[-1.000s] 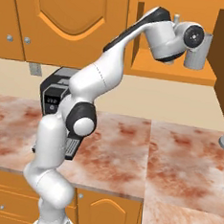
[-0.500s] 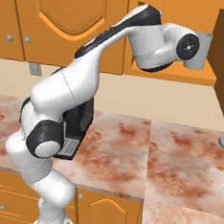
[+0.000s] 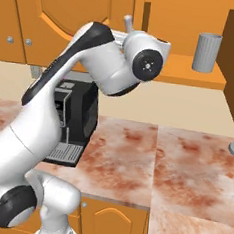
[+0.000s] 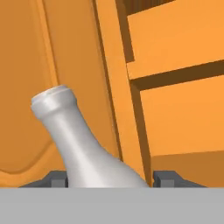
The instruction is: There is a bowl on the dining counter. Grab a lemon wedge from the fridge and place it in the bowl. Then get the liquor bottle and glass cup from the cabinet and place them next to the bowl.
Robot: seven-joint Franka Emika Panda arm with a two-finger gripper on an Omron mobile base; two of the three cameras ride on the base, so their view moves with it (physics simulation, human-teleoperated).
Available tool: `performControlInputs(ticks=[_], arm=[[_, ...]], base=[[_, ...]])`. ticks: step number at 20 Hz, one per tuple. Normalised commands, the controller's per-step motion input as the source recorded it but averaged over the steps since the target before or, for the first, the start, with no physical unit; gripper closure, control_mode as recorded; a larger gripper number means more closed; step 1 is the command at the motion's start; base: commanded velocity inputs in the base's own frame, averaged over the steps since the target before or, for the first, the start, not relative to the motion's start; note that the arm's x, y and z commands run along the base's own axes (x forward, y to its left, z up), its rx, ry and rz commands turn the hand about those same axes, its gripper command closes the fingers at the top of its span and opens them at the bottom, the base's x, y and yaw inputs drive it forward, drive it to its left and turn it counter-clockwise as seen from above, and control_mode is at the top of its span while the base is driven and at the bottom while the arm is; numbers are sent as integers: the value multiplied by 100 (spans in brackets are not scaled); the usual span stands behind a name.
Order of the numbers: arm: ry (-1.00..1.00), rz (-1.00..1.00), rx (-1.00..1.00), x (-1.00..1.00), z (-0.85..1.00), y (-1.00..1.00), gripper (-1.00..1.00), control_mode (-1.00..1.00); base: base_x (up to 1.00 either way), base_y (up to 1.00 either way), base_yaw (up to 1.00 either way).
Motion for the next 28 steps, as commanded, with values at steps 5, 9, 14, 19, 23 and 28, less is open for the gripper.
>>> performControlInputs(ticks=[5, 9, 14, 19, 23, 28], arm=[[0, -11, -13, -100, 52, 50, 100, -100], [3, -8, -12, -100, 48, 37, 100, -100], [17, -10, -5, -93, 6, 48, 100, -100], [28, -13, 2, -52, -14, 44, 100, -100], [23, -10, 9, -44, -38, 28, 100, -100], [12, -6, 15, -34, -37, 30, 100, -100]], base=[[0, 0, 0], [0, 0, 0], [0, 0, 0], [0, 0, 0], [0, 0, 0], [0, 0, 0]])
